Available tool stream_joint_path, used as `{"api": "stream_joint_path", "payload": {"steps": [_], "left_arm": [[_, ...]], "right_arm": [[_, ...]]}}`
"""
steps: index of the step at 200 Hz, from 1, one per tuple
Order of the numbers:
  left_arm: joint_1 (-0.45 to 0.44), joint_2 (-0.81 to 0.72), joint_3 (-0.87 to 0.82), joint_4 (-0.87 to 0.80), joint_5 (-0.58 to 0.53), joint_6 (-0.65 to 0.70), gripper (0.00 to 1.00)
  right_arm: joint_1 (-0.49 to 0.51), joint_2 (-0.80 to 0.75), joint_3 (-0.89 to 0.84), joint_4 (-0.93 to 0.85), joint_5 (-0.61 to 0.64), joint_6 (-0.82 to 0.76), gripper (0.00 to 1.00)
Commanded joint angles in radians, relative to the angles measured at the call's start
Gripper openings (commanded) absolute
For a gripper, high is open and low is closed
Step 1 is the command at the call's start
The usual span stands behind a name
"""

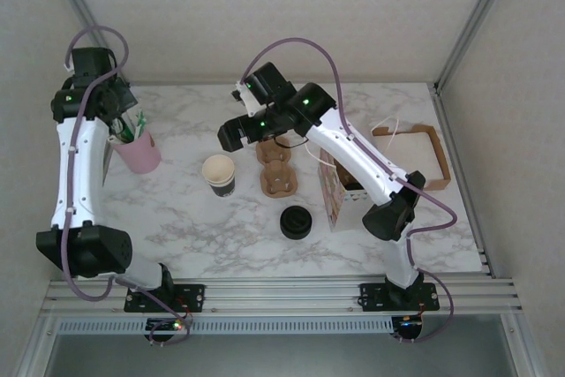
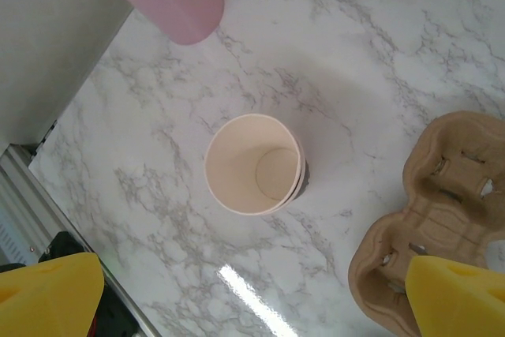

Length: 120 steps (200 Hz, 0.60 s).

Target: Pack the takeout coffee

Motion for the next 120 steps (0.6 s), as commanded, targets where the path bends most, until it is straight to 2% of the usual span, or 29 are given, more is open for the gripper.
{"api": "stream_joint_path", "payload": {"steps": [1, 76, 83, 101, 120], "left_arm": [[0.009, 0.025, -0.021, 0.035, 0.020, 0.011, 0.00], [0.013, 0.057, -0.139, 0.087, -0.028, 0.007, 0.00], [0.012, 0.055, -0.148, 0.089, -0.032, 0.005, 0.04], [0.012, 0.048, -0.149, 0.087, -0.031, 0.002, 0.22], [0.012, 0.038, -0.132, 0.078, -0.028, 0.000, 0.35]], "right_arm": [[-0.010, -0.052, -0.025, 0.027, -0.021, 0.009, 0.99], [-0.024, -0.080, -0.098, 0.052, -0.036, 0.006, 0.99], [-0.024, -0.081, -0.099, 0.050, -0.037, 0.006, 0.99], [-0.026, -0.082, -0.103, 0.050, -0.042, 0.005, 0.99], [-0.026, -0.084, -0.108, 0.051, -0.046, 0.005, 0.99]]}}
